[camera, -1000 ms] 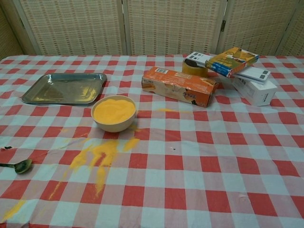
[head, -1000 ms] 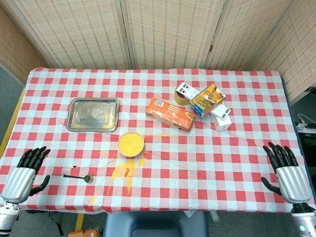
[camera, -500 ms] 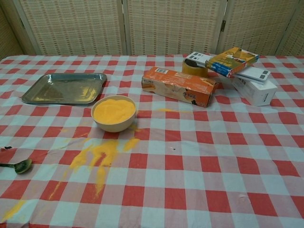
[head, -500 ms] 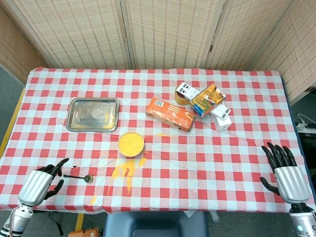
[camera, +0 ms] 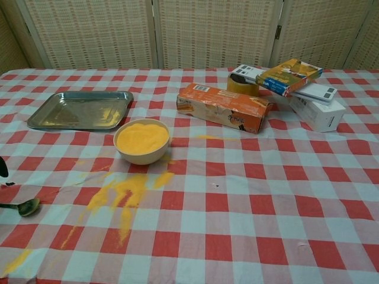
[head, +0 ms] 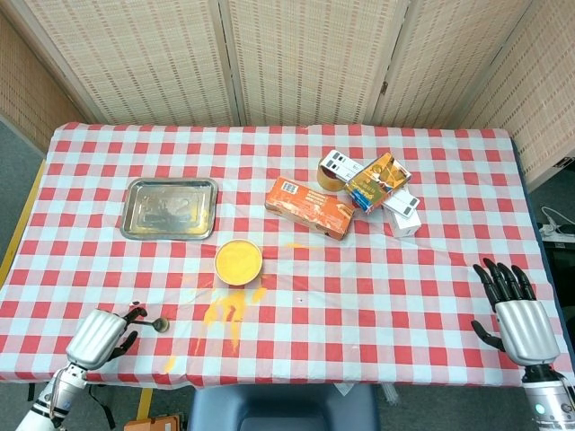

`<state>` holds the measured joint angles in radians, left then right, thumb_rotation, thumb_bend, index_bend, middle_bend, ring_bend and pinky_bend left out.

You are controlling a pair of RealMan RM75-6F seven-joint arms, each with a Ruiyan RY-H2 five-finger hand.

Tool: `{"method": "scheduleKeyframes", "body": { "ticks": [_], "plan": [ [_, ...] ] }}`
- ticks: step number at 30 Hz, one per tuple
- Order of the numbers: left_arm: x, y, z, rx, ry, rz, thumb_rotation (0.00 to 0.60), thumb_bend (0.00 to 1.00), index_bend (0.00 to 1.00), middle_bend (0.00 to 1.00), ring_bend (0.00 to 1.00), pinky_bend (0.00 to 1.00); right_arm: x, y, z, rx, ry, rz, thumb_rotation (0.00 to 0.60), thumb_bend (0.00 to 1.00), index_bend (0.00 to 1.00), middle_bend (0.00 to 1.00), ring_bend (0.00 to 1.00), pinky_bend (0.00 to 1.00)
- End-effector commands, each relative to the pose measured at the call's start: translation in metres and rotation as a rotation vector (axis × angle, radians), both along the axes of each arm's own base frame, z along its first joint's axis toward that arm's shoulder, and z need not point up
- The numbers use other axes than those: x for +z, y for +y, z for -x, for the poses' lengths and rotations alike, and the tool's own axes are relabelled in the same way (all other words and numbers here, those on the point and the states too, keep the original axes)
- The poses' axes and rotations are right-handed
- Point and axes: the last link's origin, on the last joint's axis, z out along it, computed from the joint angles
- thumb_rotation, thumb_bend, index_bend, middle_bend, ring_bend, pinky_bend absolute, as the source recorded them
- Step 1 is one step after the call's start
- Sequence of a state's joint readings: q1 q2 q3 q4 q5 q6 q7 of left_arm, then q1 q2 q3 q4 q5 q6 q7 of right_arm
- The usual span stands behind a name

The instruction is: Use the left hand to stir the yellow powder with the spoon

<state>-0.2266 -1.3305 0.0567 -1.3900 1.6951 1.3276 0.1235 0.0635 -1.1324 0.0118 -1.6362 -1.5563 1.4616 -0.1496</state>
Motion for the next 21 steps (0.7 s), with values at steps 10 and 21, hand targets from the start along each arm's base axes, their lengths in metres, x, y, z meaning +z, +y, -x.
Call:
{"method": "scheduleKeyframes", "body": {
  "ticks": [10,21],
  "plan": [
    [-0.027,-0.002,0.019,-0.013,0.135,0.058,0.600,0.40,0.22,1.00,1.00,1.00,-0.002,0.003,-0.001,0.006,-0.002,-0.015,0.600,0.15,0.00,0.00,0.00,0.00],
    [-0.032,0.008,0.031,-0.030,0.210,0.049,0.600,0.40,0.33,1.00,1.00,1.00,-0.001,0.007,-0.003,0.011,-0.007,-0.016,0.600,0.15,0.00,0.00,0.00,0.00]
  ]
}}
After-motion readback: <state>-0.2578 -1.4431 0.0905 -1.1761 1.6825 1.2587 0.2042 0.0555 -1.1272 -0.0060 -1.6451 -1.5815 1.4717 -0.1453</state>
